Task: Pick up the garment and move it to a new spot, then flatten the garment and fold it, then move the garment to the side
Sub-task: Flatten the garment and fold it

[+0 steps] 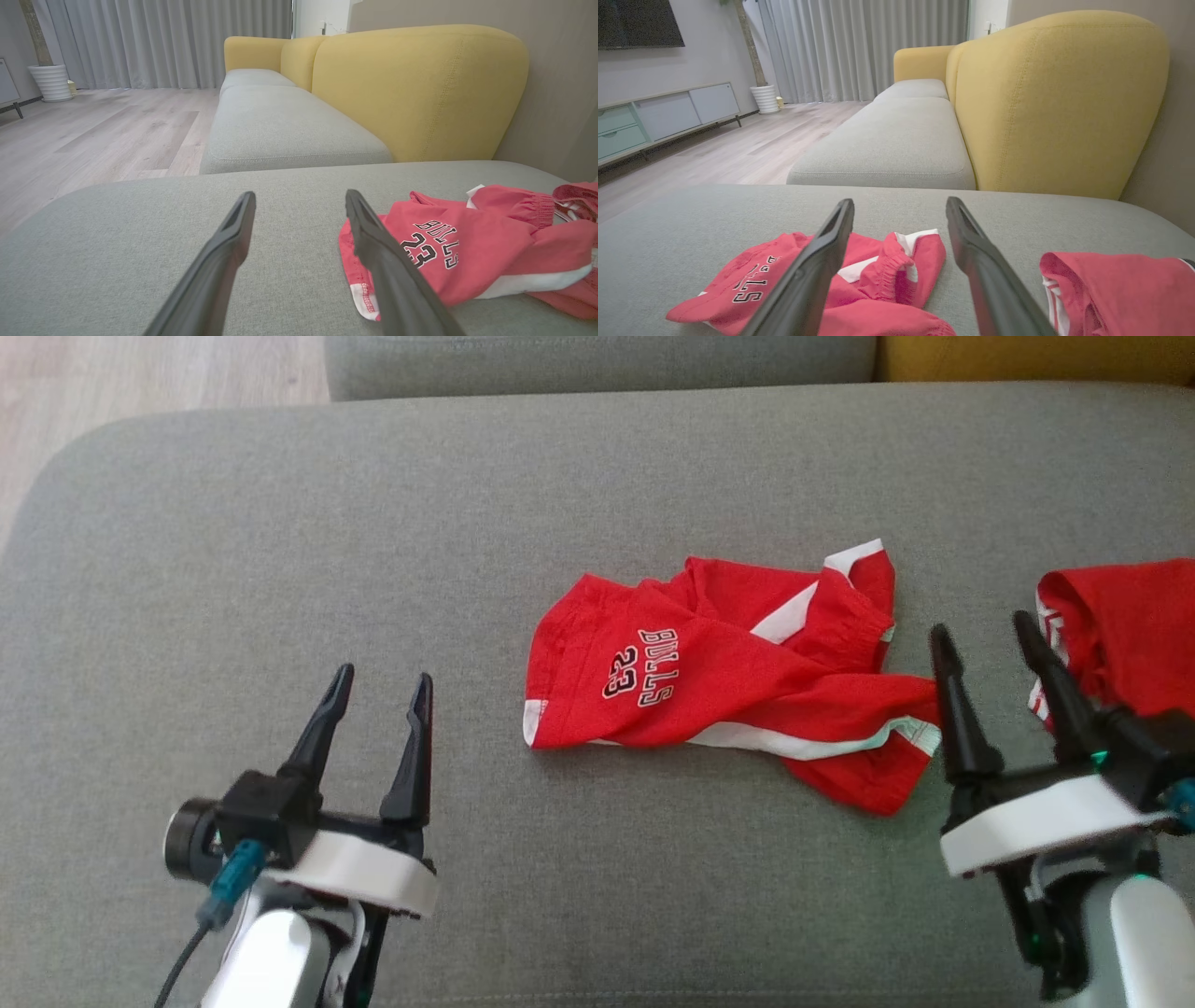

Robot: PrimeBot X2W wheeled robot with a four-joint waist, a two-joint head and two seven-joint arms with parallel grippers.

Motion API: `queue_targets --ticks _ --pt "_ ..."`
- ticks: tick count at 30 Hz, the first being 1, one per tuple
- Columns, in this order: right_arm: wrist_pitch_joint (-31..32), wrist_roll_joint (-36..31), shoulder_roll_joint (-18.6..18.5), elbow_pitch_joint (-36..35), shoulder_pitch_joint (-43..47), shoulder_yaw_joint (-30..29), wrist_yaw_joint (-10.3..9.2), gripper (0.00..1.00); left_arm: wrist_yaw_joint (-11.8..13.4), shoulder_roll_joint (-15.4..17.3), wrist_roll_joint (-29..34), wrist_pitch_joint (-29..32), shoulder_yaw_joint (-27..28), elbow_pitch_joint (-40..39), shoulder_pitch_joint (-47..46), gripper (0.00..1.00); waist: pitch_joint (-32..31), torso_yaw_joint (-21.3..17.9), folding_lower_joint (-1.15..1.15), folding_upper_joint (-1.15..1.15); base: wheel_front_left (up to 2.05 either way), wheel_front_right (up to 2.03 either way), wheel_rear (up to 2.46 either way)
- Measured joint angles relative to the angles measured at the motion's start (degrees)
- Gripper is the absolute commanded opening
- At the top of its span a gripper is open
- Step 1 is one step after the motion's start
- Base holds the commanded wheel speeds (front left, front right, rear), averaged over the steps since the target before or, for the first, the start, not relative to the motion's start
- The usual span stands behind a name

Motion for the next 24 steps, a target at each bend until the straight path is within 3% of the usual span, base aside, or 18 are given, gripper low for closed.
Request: queue_targets --ticks 18,24 --pt "0.07 -0.89 1.88 -2.31 3.93 1.09 0.0 1.0 0.9 1.26 -0.03 1.33 -1.21 -0.66 2.18 1.0 -0.98 0.22 0.0 0.0 0.0 0.0 0.0" --pt "0.54 -0.42 2.04 -2.4 3.92 0.85 0.0 1.0 -3.32 0.91 -1.03 3.32 -5.04 0.96 1.14 1.0 -0.03 -0.1 0.0 0.0 0.0 0.0 0.0"
